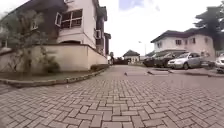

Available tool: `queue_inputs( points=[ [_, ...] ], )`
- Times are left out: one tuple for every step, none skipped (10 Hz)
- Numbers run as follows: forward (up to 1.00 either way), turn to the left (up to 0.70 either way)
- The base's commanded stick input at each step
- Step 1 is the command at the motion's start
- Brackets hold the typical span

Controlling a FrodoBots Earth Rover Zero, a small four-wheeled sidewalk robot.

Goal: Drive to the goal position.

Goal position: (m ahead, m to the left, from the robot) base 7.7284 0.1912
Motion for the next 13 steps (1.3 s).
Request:
queue_inputs(
  points=[
    [0.70,0.00],
    [0.70,0.00],
    [0.70,0.00],
    [0.70,0.00],
    [0.70,0.00],
    [0.70,0.00],
    [0.70,0.00],
    [0.70,0.00],
    [0.70,0.00],
    [0.70,0.00],
    [0.70,0.00],
    [0.70,0.00],
    [0.70,0.00]
  ],
)
